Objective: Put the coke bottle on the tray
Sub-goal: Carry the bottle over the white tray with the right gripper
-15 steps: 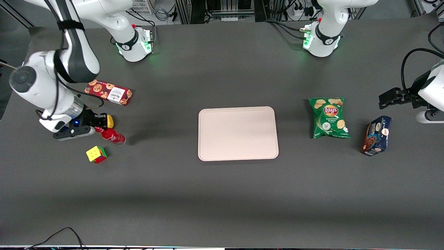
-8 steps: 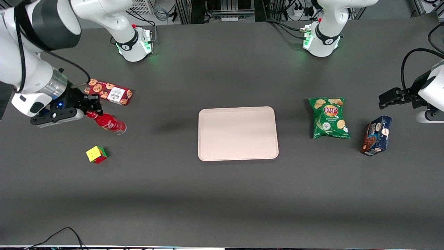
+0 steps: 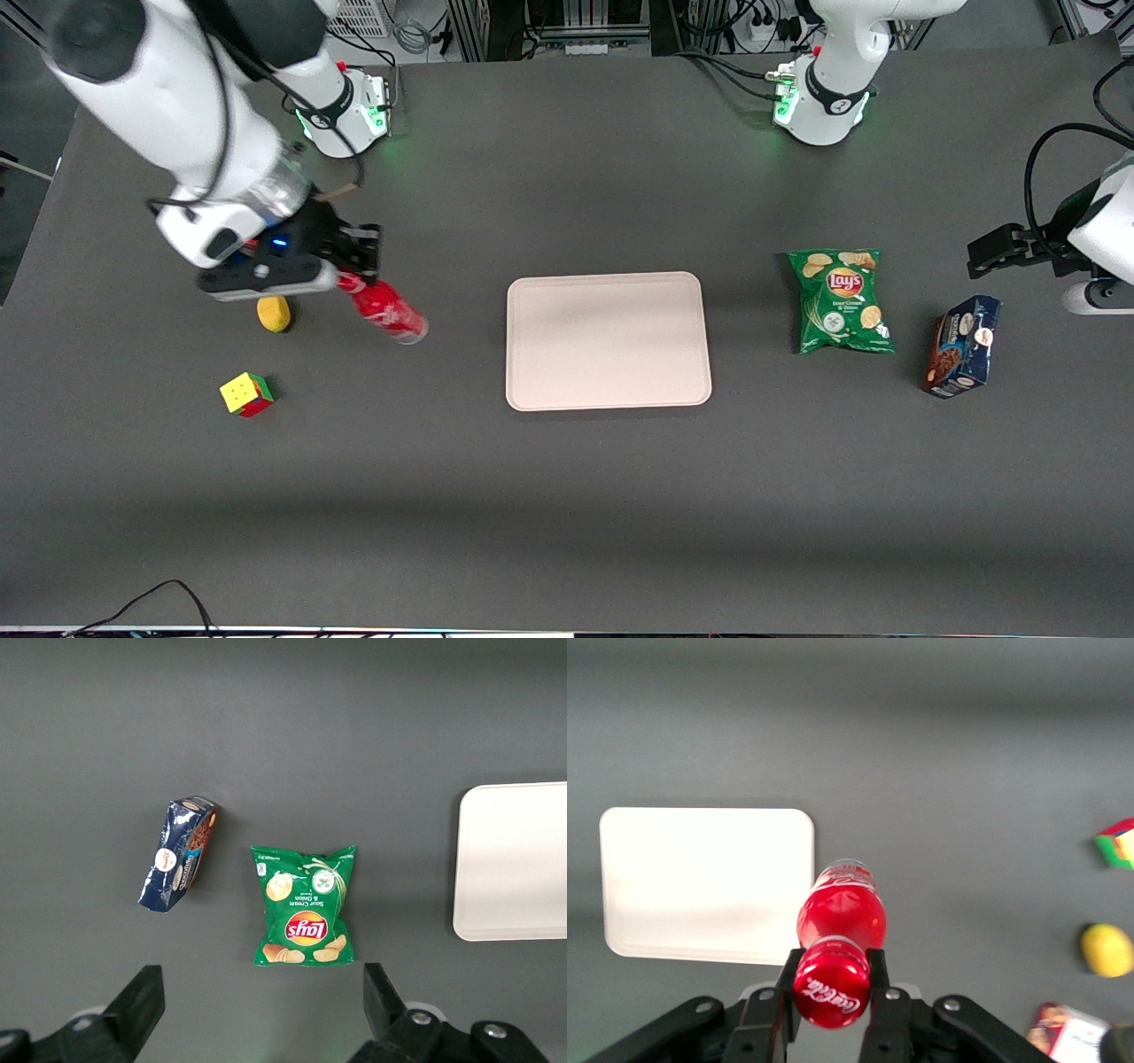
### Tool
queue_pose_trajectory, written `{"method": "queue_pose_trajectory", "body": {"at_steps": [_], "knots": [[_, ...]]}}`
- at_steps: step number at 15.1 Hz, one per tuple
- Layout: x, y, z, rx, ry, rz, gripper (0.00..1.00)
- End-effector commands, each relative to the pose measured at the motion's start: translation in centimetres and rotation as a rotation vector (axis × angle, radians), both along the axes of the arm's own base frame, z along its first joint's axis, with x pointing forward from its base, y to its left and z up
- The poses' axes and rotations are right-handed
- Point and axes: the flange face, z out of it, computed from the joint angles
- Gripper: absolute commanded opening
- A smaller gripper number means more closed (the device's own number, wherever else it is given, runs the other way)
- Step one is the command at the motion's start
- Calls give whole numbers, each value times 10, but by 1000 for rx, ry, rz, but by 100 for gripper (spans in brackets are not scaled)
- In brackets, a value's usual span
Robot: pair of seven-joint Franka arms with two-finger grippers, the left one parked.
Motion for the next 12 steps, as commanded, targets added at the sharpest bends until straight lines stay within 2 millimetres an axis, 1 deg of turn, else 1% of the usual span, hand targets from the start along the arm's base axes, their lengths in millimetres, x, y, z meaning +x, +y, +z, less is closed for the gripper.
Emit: {"method": "queue_pose_trajectory", "body": {"at_steps": [1,3,4,6,7,9,10,12], "knots": [[23,82,-39,-3,48,-85,0],[27,114,-66,-29,51,-102,0],[26,130,-83,-36,62,-91,0],[26,153,-111,-36,45,-94,0],[27,160,-128,-48,45,-102,0],[32,167,-152,-40,42,-120,0],[29,172,-169,-41,52,-113,0],[28,175,-192,-34,56,-111,0]]}}
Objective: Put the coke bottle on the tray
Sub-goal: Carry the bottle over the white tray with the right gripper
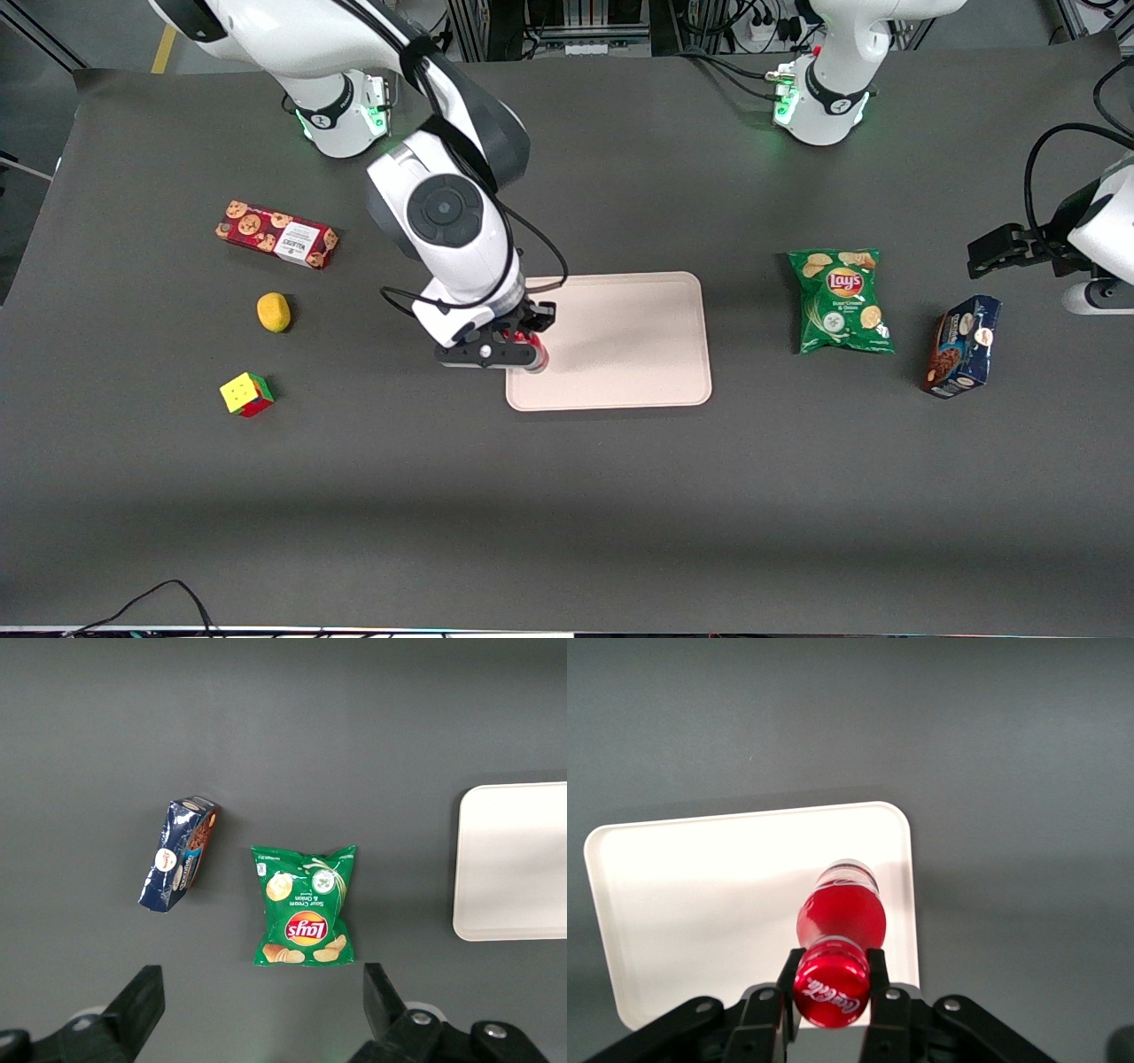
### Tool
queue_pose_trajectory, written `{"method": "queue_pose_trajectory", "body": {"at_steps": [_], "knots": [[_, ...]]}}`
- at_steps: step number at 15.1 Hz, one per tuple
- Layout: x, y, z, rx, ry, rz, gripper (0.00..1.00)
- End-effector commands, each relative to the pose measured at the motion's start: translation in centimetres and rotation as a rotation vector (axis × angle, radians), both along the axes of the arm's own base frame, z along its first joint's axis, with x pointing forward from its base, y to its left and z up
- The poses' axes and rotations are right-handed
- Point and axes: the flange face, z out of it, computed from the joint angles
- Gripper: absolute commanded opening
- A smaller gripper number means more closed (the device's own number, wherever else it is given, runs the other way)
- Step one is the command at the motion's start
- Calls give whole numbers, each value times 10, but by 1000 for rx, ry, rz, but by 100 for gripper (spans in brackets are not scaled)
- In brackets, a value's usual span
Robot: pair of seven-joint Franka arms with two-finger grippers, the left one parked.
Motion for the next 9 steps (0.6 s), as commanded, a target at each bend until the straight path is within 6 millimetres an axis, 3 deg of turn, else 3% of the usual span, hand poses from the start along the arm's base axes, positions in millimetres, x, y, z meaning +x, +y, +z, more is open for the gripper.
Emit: {"method": "queue_pose_trajectory", "body": {"at_steps": [1,5,9], "knots": [[1,8,-29,3,-11,-20,0],[-8,12,-59,0,-7,-36,0],[-15,13,-70,-9,3,-33,0]]}}
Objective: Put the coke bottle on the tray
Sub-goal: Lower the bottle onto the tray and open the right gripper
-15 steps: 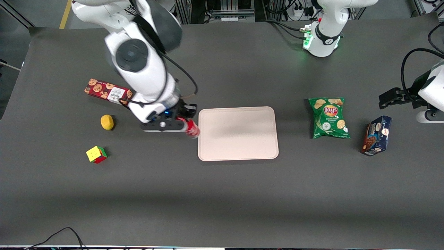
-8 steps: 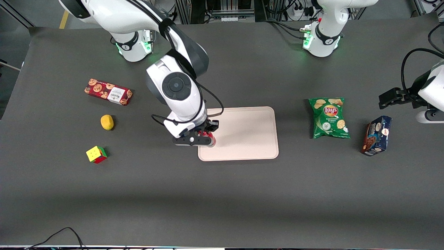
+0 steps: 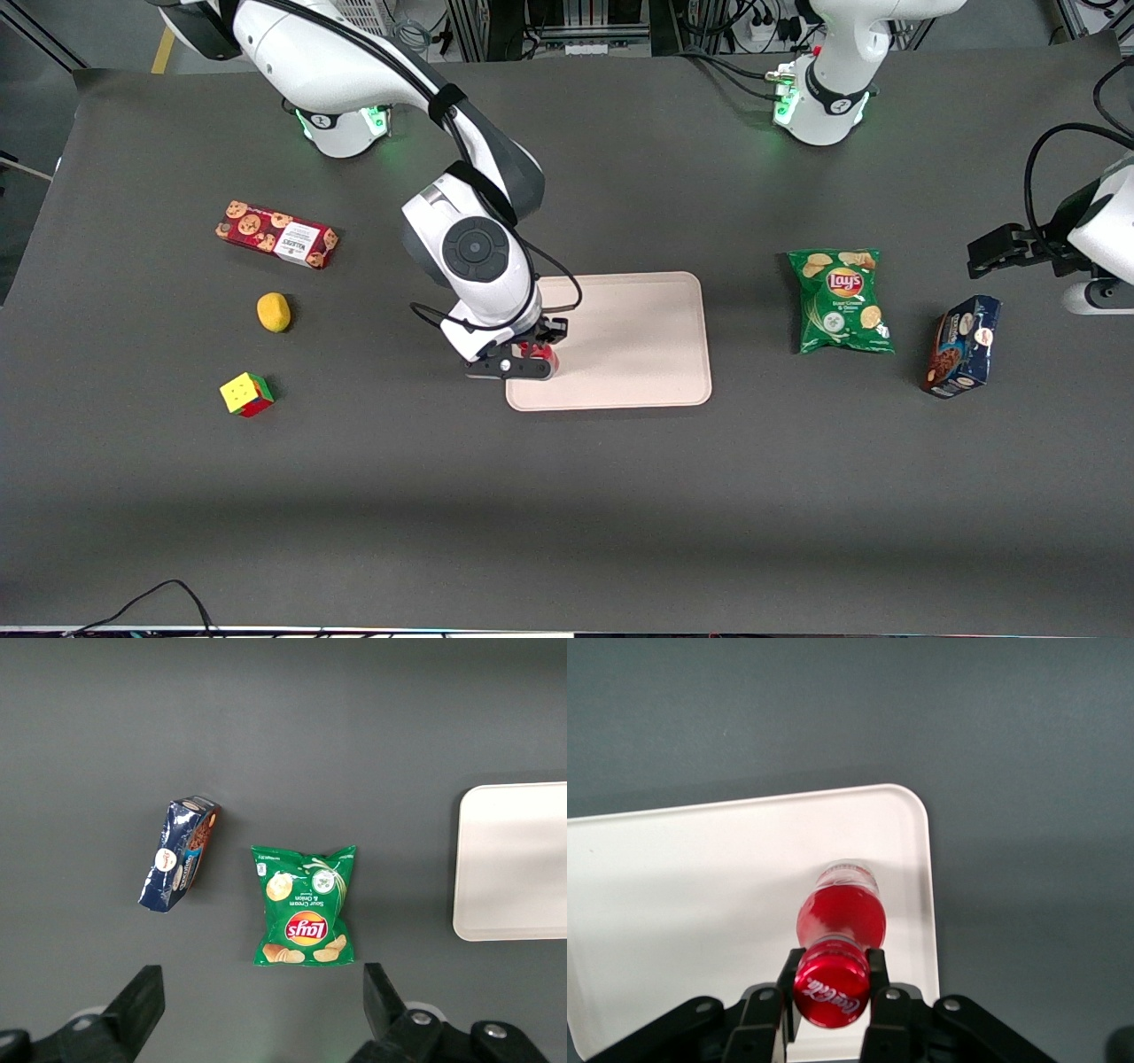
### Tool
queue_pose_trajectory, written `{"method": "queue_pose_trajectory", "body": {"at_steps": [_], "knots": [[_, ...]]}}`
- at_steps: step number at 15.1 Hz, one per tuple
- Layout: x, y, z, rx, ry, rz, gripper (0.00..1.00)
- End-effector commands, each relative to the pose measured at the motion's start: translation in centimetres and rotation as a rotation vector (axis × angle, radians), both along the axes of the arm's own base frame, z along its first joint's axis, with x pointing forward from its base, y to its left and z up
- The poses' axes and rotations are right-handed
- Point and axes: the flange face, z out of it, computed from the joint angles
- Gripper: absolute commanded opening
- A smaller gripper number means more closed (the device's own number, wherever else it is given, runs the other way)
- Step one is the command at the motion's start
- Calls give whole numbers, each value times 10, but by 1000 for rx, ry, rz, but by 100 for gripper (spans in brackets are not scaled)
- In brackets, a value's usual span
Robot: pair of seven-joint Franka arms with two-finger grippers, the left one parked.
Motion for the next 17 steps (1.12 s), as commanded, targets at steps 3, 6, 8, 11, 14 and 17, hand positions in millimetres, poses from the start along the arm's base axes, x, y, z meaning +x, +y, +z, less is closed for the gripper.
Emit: {"method": "queue_pose_trajectory", "body": {"at_steps": [3,6,8,11,14,17], "knots": [[-7,4,2,-9,-17,-15,38],[-7,4,-1,-11,-14,-15,54],[-6,3,-1,-9,-17,-16,69],[-2,-3,17,5,-31,-31,100],[13,-40,66,19,-51,-72,100],[17,-90,119,7,-59,-80,100]]}}
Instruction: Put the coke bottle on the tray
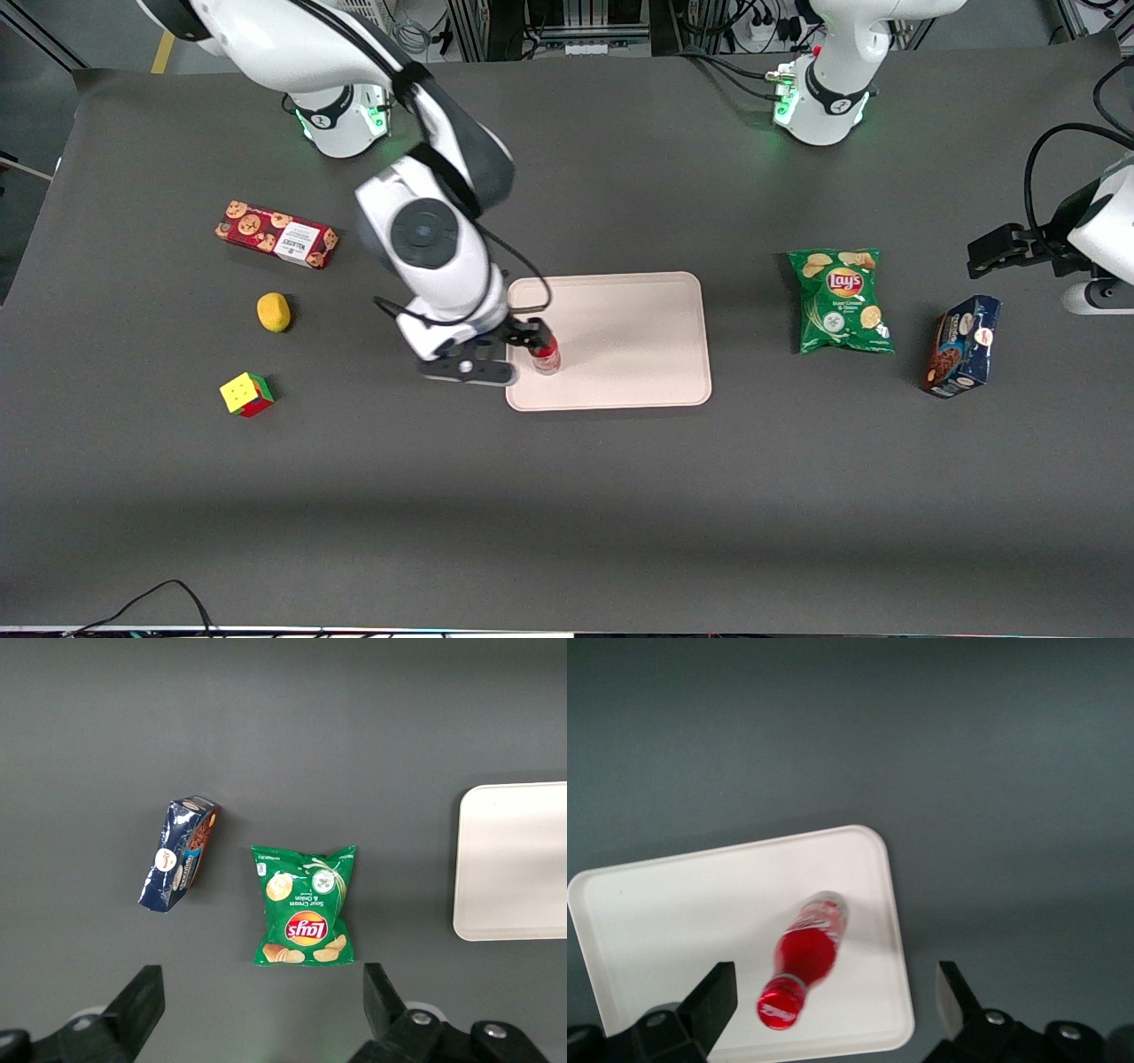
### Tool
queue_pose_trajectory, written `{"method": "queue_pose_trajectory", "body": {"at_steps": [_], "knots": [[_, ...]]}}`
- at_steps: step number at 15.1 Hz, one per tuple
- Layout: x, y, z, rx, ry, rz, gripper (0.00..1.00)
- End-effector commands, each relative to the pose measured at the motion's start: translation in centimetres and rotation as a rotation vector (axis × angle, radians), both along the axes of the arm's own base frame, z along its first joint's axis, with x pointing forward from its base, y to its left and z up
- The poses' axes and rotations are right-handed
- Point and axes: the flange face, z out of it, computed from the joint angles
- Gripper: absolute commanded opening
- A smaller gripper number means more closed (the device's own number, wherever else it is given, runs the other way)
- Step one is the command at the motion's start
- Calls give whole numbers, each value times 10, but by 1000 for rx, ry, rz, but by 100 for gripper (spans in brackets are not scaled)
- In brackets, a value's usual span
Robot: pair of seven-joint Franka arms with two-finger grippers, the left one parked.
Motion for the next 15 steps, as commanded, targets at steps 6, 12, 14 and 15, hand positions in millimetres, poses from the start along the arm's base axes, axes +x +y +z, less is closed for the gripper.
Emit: {"method": "queue_pose_trajectory", "body": {"at_steps": [6,12,14,15], "knots": [[-28,-196,128,-33,-74,109,100],[-68,-315,150,-18,-82,95,100],[-68,-352,149,-15,-77,136,100],[-68,-364,149,-15,-69,161,100]]}}
